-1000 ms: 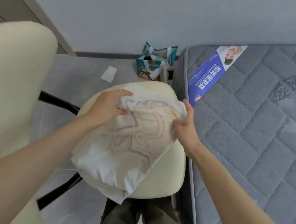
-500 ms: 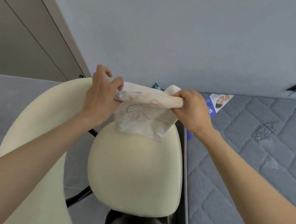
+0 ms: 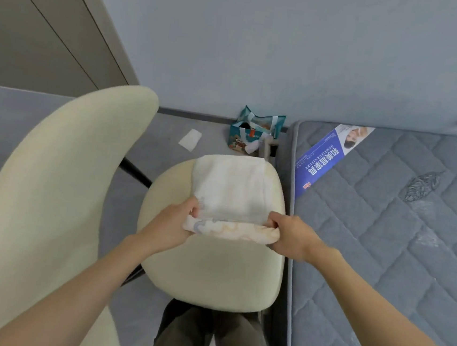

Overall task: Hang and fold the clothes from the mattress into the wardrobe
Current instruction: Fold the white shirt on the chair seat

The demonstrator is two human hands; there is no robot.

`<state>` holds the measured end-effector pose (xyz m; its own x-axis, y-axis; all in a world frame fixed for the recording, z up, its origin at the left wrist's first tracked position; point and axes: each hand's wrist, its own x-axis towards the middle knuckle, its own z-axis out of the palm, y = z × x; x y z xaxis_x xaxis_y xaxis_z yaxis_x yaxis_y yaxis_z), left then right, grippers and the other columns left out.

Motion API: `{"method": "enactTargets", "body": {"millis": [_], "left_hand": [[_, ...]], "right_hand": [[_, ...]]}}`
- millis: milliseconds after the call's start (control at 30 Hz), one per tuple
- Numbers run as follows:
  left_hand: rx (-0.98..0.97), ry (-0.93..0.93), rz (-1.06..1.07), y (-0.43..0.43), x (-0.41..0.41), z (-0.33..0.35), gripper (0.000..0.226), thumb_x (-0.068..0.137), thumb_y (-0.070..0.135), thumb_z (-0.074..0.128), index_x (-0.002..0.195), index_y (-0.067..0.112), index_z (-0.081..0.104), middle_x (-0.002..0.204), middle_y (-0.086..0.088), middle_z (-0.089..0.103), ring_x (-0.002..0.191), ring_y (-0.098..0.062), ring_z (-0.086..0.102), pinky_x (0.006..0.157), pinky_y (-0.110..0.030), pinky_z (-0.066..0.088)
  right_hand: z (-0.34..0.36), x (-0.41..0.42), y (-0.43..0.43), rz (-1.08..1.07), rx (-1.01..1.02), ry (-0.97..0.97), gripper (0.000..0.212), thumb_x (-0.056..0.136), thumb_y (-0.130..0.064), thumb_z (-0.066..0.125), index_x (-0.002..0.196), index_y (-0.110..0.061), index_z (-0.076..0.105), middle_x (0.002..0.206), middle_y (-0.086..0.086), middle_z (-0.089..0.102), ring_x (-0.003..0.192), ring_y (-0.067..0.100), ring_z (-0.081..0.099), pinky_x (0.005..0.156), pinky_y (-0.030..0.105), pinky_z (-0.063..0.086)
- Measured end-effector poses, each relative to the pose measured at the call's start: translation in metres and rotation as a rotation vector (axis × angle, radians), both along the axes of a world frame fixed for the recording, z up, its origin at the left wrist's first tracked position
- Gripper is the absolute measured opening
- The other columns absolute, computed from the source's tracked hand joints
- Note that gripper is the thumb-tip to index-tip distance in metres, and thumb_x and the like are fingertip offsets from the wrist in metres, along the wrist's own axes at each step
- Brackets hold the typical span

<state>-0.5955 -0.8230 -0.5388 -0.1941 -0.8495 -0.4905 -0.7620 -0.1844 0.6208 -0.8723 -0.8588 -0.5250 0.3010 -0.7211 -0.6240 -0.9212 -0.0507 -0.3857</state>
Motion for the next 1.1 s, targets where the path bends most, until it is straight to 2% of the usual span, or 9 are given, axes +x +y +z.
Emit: {"method": "enactTargets", "body": {"millis": [67, 233, 400, 533, 700, 833, 933, 1000, 1100], "left_hand": [[0.160, 0.053, 0.045, 0.016, 0.001, -0.014, 0.033, 0.082, 0.020, 0.070, 0.094, 0.032, 0.042, 0.084, 0.013, 0.056, 0.072, -0.003, 0.054, 0.055, -0.017, 0.038], [0.374, 0.076, 0.200, 0.033, 0.002, -0.041, 0.039, 0.083, 0.030, 0.071, 0.109, 0.024, 0.043, 0.099, 0.010, 0.054, 0.087, -0.005, 0.053, 0.062, -0.014, 0.040], [0.396, 0.213, 0.717, 0.025, -0.005, -0.067, 0.041, 0.082, 0.036, 0.072, 0.108, 0.013, 0.051, 0.101, 0.002, 0.060, 0.086, -0.009, 0.058, 0.064, -0.022, 0.045], [0.308, 0.220, 0.867, 0.015, -0.009, -0.089, 0.035, 0.092, 0.046, 0.054, 0.112, 0.019, 0.052, 0.106, 0.000, 0.060, 0.092, -0.016, 0.060, 0.079, -0.033, 0.051], [0.350, 0.253, 0.934, 0.021, -0.009, -0.119, 0.062, 0.096, 0.049, 0.042, 0.148, 0.029, 0.016, 0.132, 0.000, 0.045, 0.122, -0.023, 0.047, 0.102, -0.037, 0.039], [0.138, 0.044, 0.890, 0.042, -0.044, -0.117, 0.062, 0.096, 0.038, 0.046, 0.149, 0.036, 0.014, 0.149, -0.009, 0.018, 0.136, -0.026, 0.022, 0.107, -0.040, 0.025], [-0.156, -0.205, 0.493, 0.047, -0.060, -0.127, 0.053, 0.100, 0.034, 0.035, 0.148, 0.043, 0.014, 0.158, -0.007, 0.002, 0.145, -0.028, 0.002, 0.116, -0.053, 0.009], [-0.245, -0.302, 0.177, 0.047, -0.062, -0.145, 0.049, 0.101, 0.036, 0.028, 0.148, 0.044, 0.015, 0.160, -0.004, 0.000, 0.146, -0.029, -0.002, 0.113, -0.058, 0.001], [-0.186, -0.372, 0.072, 0.051, -0.061, -0.171, 0.053, 0.097, 0.052, 0.019, 0.147, 0.048, 0.005, 0.160, 0.004, -0.009, 0.145, -0.030, -0.013, 0.111, -0.065, 0.003]], "right_hand": [[-0.013, -0.003, 0.013, -0.046, 0.174, -0.015, 0.029, 0.074, -0.024, 0.073, 0.081, -0.026, 0.045, 0.081, -0.009, 0.055, 0.080, 0.016, 0.051, 0.054, 0.015, 0.036], [-0.038, -0.013, 0.025, -0.234, 0.422, -0.057, 0.048, 0.067, -0.034, 0.082, 0.100, -0.022, 0.049, 0.099, -0.004, 0.056, 0.091, 0.014, 0.053, 0.071, 0.025, 0.044], [-0.063, -0.010, 0.019, -0.660, 0.362, -0.241, 0.059, 0.068, -0.037, 0.084, 0.111, -0.014, 0.051, 0.103, 0.003, 0.065, 0.094, 0.016, 0.063, 0.079, 0.028, 0.051], [-0.083, 0.010, 0.004, -0.873, 0.343, -0.357, 0.055, 0.079, -0.042, 0.073, 0.119, -0.014, 0.049, 0.112, 0.006, 0.063, 0.097, 0.019, 0.063, 0.080, 0.029, 0.050], [-0.116, 0.037, 0.018, -0.972, 0.105, -0.204, 0.057, 0.090, -0.035, 0.060, 0.138, -0.020, 0.033, 0.135, 0.007, 0.044, 0.112, 0.025, 0.049, 0.088, 0.034, 0.040], [-0.127, 0.062, 0.049, -0.673, -0.286, 0.050, 0.063, 0.095, -0.029, 0.049, 0.150, -0.031, 0.019, 0.158, 0.008, 0.011, 0.138, 0.032, 0.021, 0.109, 0.045, 0.021], [-0.141, 0.063, 0.059, -0.179, -0.403, 0.078, 0.057, 0.098, -0.039, 0.039, 0.149, -0.043, 0.013, 0.160, 0.007, -0.005, 0.145, 0.033, 0.000, 0.113, 0.060, 0.002], [-0.155, 0.053, 0.058, 0.092, -0.467, 0.111, 0.055, 0.098, -0.046, 0.031, 0.150, -0.041, 0.014, 0.161, 0.009, -0.001, 0.146, 0.034, -0.001, 0.112, 0.065, 0.001], [-0.174, 0.035, 0.055, 0.194, -0.467, 0.150, 0.057, 0.097, -0.056, 0.024, 0.151, -0.040, 0.014, 0.161, 0.008, 0.001, 0.147, 0.035, 0.001, 0.111, 0.067, 0.011]]}}
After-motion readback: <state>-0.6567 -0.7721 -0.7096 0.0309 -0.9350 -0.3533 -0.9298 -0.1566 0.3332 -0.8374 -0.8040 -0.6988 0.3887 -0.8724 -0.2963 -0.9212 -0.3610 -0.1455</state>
